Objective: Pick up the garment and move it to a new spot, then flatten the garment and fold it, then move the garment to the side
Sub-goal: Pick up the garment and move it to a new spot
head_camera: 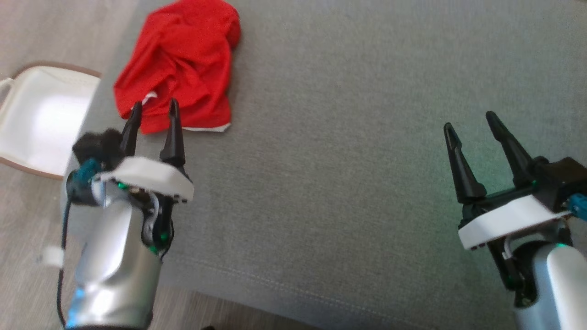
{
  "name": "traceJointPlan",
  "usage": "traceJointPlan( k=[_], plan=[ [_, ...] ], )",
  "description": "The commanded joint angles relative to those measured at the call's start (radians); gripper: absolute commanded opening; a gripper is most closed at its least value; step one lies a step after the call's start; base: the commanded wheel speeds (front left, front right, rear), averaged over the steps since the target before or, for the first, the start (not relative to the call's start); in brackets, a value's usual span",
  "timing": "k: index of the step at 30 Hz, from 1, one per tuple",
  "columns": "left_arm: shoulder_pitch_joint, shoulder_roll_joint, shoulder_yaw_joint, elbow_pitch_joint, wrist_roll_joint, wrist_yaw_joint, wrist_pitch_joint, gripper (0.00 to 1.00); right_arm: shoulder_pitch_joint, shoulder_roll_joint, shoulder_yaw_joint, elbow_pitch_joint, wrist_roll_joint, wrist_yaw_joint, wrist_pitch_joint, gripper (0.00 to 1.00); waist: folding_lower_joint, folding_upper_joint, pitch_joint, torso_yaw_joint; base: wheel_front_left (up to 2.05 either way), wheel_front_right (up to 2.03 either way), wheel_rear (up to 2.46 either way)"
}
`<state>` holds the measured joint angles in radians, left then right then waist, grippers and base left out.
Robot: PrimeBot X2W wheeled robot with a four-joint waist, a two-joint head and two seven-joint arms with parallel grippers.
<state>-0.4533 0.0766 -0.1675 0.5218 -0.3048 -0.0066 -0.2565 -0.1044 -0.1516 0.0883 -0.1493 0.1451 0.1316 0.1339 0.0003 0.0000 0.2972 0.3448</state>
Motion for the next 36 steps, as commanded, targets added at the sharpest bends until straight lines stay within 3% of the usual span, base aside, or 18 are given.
traceJointPlan(
  k=[1,8,15,16,17,18,23,28,33,36],
  plan=[
    [-0.050,0.019,0.044,0.011,-0.009,-0.009,-0.005,1.00,-0.026,-0.015,0.019,-0.040,-0.007,-0.001,0.006,1.00,-0.0003,0.0000,0.059,-0.035,0.00,0.00,0.00],
    [-0.282,0.028,0.037,0.363,-0.050,-0.073,0.077,1.00,-0.033,-0.038,-0.005,-0.063,-0.004,-0.001,0.020,1.00,-0.0003,0.0000,0.124,-0.050,0.00,0.00,0.00],
    [-0.418,0.035,0.028,0.597,-0.071,-0.080,0.233,1.00,-0.036,-0.038,-0.010,-0.065,0.001,-0.001,0.022,1.00,-0.0003,0.0000,0.131,-0.059,0.00,0.00,0.00],
    [-0.430,0.036,0.026,0.613,-0.072,-0.082,0.238,0.81,-0.035,-0.038,-0.012,-0.064,0.001,-0.001,0.021,1.00,-0.0003,0.0000,0.129,-0.058,0.00,0.00,0.00],
    [-0.440,0.039,0.023,0.623,-0.070,-0.084,0.230,0.20,-0.034,-0.037,-0.014,-0.063,0.001,-0.001,0.021,1.00,-0.0003,0.0000,0.127,-0.057,0.00,0.00,0.00],
    [-0.448,0.040,0.019,0.633,-0.067,-0.082,0.221,0.00,-0.032,-0.036,-0.016,-0.062,0.001,-0.001,0.021,1.00,-0.0003,0.0000,0.124,-0.056,0.00,0.00,0.00],
    [-0.455,0.053,0.014,0.629,-0.050,-0.046,0.070,0.00,-0.029,-0.034,-0.014,-0.053,0.003,-0.001,0.011,1.00,-0.0003,0.0000,0.082,-0.056,0.00,0.00,0.00],
    [-0.398,0.074,0.036,0.574,-0.056,-0.016,0.004,0.00,-0.023,-0.011,-0.005,-0.026,0.009,-0.001,-0.011,1.00,-0.0003,0.0000,-0.003,-0.074,0.00,0.00,0.00],
    [-0.307,0.105,0.065,0.422,-0.048,0.011,-0.004,0.00,-0.011,0.010,0.006,-0.001,0.013,-0.001,-0.032,1.00,-0.0003,0.0000,-0.071,-0.095,0.00,0.00,0.00],
    [-0.187,0.119,0.082,0.256,-0.029,0.036,-0.005,0.00,0.005,0.027,0.016,0.020,0.018,-0.001,-0.051,1.00,-0.0003,0.0000,-0.126,-0.120,0.00,0.00,0.00]
  ],
)
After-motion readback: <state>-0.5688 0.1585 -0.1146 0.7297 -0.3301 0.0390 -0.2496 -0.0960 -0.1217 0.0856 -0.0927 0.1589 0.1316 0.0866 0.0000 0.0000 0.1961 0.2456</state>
